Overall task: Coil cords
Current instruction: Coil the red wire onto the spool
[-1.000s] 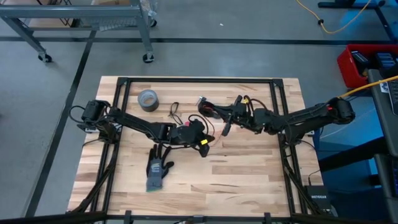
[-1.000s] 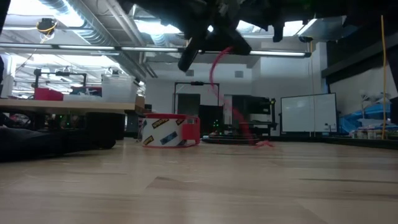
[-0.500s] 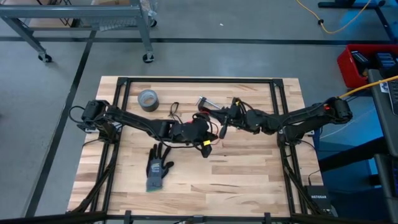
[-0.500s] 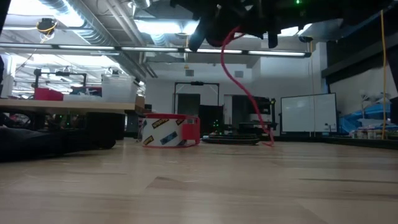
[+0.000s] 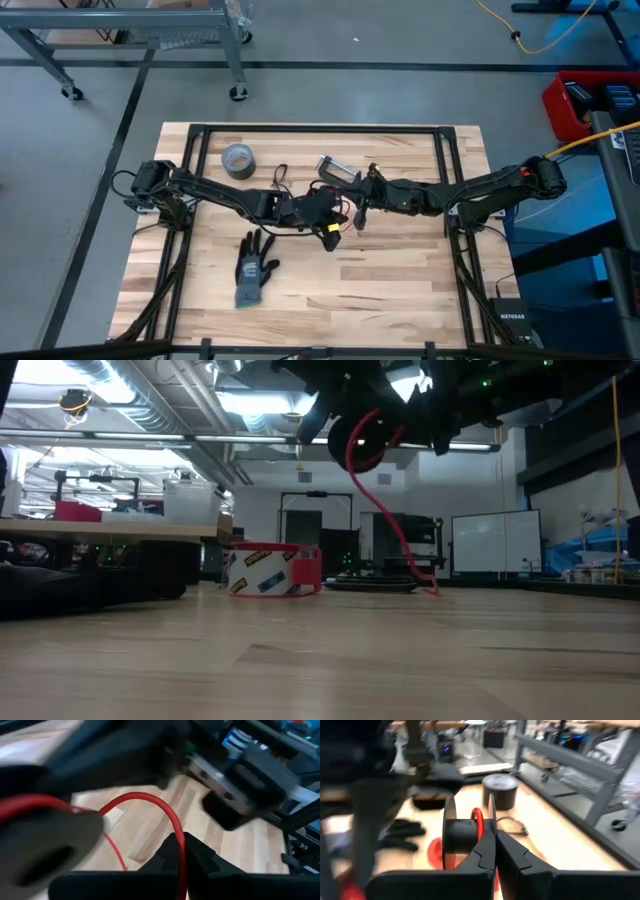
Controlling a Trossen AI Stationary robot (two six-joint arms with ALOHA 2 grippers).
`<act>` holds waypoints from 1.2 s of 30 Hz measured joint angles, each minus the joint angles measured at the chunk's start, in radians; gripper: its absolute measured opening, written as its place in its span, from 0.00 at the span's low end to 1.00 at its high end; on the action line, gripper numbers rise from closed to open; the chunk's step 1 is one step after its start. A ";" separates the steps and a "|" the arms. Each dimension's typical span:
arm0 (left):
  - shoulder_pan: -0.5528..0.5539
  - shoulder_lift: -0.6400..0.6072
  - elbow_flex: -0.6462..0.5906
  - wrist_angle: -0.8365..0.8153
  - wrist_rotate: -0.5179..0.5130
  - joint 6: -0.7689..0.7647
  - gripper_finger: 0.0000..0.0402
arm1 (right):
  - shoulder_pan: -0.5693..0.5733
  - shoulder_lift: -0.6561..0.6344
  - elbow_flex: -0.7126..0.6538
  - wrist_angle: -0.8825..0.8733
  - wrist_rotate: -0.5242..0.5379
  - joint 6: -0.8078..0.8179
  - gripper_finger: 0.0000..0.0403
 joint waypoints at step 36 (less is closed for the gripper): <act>0.001 -0.098 0.000 -0.302 0.003 -0.040 0.01 | 0.000 -0.282 -0.001 -0.279 -0.212 0.024 0.01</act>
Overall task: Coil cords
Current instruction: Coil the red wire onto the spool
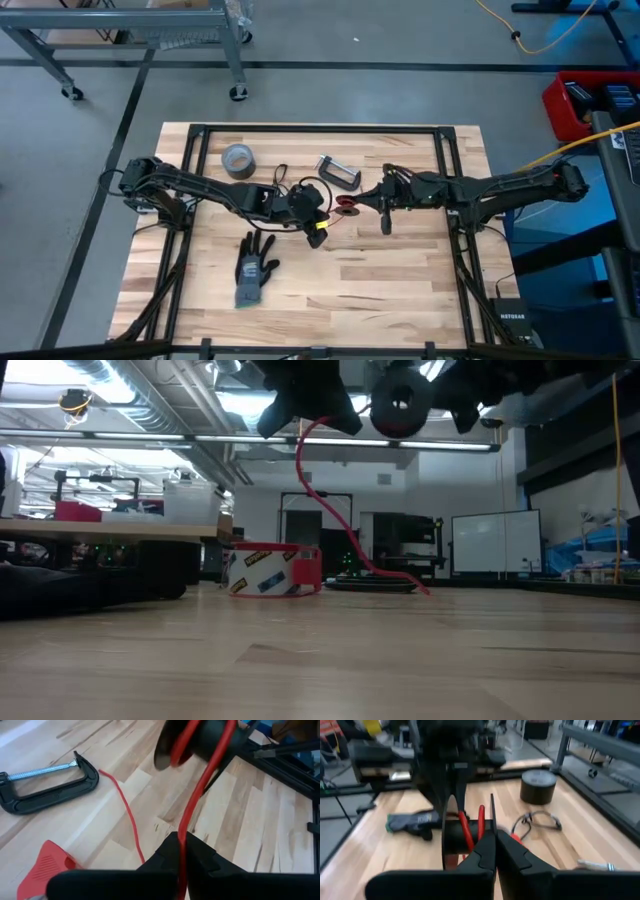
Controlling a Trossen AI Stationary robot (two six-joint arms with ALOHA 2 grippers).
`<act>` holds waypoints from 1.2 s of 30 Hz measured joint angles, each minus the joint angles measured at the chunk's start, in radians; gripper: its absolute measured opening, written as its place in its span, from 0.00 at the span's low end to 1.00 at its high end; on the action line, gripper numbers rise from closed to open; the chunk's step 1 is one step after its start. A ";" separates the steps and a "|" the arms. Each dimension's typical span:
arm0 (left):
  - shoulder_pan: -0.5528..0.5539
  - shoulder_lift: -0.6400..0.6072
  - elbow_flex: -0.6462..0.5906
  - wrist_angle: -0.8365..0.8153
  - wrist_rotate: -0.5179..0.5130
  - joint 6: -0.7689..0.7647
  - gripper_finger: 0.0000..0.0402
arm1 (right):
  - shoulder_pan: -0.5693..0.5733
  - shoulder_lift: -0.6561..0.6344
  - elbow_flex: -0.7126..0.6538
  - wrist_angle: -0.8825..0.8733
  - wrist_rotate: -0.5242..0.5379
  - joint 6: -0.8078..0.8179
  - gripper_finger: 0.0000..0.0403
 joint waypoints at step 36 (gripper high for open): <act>-0.038 -0.017 0.000 -0.209 -0.069 0.036 0.03 | -0.001 -0.113 0.000 0.001 0.058 -0.034 0.01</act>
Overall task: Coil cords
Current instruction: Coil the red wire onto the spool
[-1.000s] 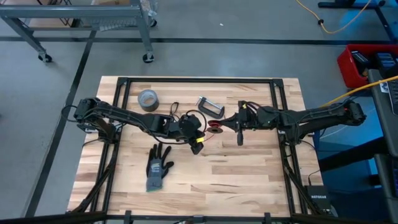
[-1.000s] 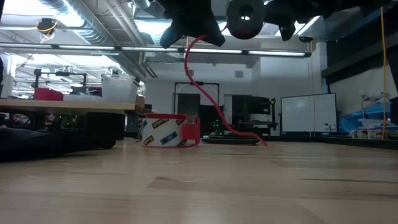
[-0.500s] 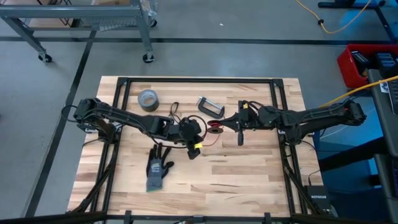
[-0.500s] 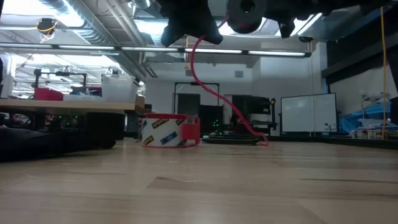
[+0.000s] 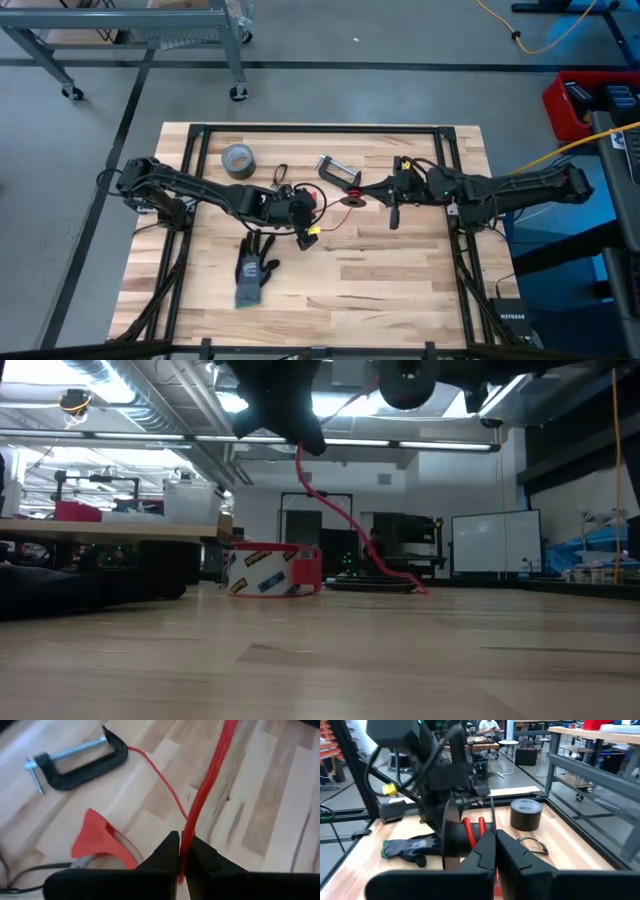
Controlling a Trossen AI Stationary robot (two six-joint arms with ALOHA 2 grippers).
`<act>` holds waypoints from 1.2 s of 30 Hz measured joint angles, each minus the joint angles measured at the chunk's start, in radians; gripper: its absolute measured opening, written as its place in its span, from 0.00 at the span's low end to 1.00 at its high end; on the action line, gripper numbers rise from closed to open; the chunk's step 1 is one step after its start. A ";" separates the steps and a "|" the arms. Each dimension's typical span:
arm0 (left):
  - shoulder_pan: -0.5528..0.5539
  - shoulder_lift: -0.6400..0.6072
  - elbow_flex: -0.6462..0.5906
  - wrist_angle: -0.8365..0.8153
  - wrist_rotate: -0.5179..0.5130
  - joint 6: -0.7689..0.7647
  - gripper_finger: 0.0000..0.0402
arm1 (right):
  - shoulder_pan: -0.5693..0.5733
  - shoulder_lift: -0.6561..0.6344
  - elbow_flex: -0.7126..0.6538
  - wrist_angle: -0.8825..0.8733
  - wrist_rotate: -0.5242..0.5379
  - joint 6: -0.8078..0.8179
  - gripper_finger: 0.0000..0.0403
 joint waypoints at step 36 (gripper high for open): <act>0.002 0.135 -0.002 0.469 -0.024 0.008 0.00 | 0.000 0.183 0.002 0.346 0.206 -0.024 0.01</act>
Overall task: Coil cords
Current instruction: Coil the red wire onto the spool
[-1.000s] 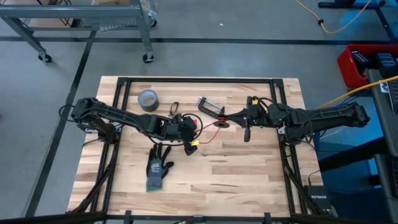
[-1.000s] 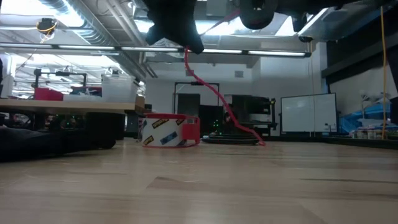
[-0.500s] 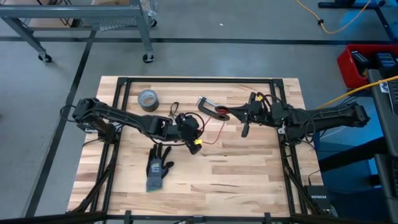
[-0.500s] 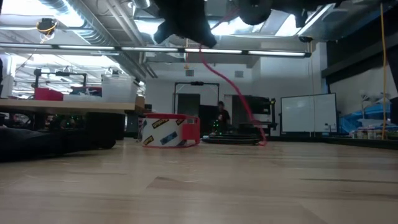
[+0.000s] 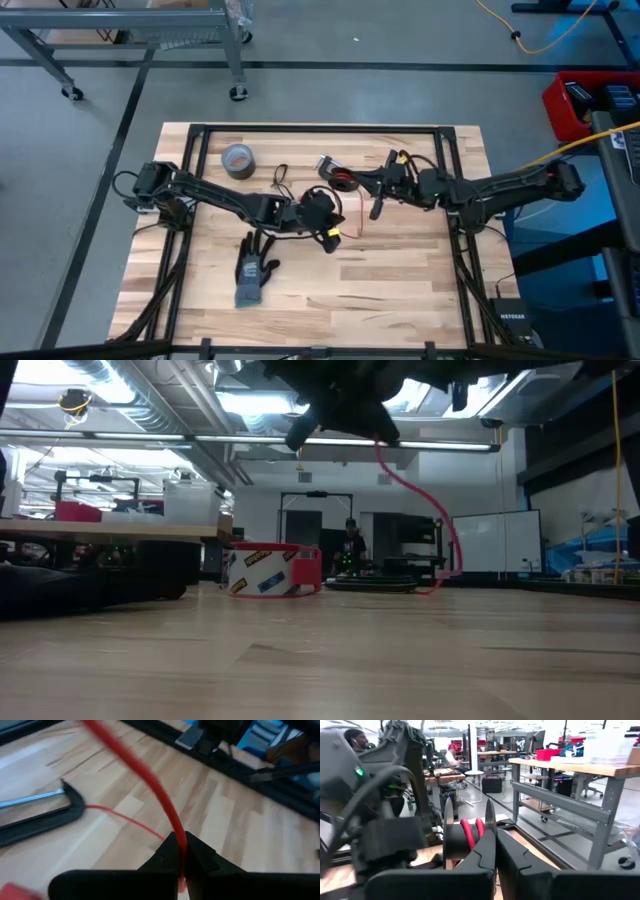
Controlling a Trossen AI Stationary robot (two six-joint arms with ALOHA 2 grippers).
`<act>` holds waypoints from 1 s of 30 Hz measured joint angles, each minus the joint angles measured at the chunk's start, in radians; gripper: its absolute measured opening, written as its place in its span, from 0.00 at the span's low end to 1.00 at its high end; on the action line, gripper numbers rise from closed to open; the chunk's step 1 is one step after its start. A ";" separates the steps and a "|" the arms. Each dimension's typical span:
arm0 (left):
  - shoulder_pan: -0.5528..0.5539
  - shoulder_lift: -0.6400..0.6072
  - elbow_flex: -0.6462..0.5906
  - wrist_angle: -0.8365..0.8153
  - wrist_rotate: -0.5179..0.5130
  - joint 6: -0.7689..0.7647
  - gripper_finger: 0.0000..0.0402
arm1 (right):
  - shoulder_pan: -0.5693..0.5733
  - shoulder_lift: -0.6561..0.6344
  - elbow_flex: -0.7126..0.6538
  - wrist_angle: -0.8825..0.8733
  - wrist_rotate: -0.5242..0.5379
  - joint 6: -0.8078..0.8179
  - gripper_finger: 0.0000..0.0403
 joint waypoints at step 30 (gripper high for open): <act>0.065 0.002 0.000 0.053 0.061 -0.172 0.00 | 0.000 0.173 0.000 -0.053 -0.018 0.020 0.01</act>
